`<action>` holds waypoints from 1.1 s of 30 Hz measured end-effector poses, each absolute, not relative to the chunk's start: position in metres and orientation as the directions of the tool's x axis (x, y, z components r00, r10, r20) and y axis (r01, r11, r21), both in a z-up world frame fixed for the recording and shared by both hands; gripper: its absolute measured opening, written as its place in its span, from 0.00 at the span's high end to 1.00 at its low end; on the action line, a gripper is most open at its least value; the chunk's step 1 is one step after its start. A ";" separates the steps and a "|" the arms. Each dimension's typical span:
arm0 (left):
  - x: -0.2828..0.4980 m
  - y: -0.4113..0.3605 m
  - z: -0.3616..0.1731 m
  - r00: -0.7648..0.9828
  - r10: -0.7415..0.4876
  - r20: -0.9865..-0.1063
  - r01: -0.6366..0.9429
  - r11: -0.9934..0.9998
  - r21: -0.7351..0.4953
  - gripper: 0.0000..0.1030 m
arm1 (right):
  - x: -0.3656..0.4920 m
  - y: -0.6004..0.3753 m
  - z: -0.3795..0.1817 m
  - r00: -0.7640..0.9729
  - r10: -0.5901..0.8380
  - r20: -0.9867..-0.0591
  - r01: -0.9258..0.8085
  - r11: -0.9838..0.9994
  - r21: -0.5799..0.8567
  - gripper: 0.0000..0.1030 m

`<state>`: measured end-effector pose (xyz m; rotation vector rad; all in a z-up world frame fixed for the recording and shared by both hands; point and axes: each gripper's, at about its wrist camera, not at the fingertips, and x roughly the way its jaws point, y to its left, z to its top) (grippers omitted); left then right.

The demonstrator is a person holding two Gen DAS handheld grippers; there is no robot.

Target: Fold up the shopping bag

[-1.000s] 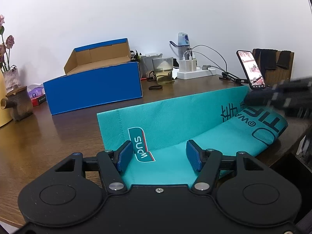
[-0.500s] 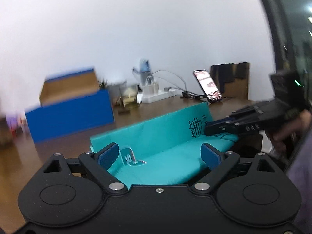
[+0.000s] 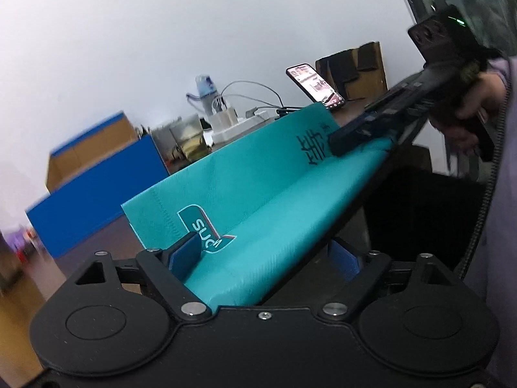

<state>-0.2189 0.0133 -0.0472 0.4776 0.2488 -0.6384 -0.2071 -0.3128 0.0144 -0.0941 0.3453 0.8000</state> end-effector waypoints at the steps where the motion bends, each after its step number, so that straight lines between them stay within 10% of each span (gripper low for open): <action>1: -0.218 0.014 -0.047 0.772 -0.517 -0.371 0.631 0.693 0.348 0.19 | -0.208 -0.311 0.016 0.630 0.695 -0.346 -0.740 0.673 0.007 0.59; 12: -0.201 0.021 -0.037 0.703 -0.568 -0.428 0.698 0.665 0.266 0.19 | -0.212 -0.335 0.016 0.439 0.821 -0.364 -0.856 0.506 0.108 0.28; 23: -0.188 0.061 -0.023 0.596 -0.688 -0.414 0.754 0.657 -0.009 0.38 | -0.206 -0.351 -0.001 0.454 0.855 -0.249 -0.850 0.500 0.166 0.56; 33: -0.161 0.083 -0.015 0.481 -0.783 -0.394 0.778 0.588 -0.221 0.47 | -0.188 -0.335 0.020 0.460 0.806 -0.371 -0.872 0.489 -0.019 0.53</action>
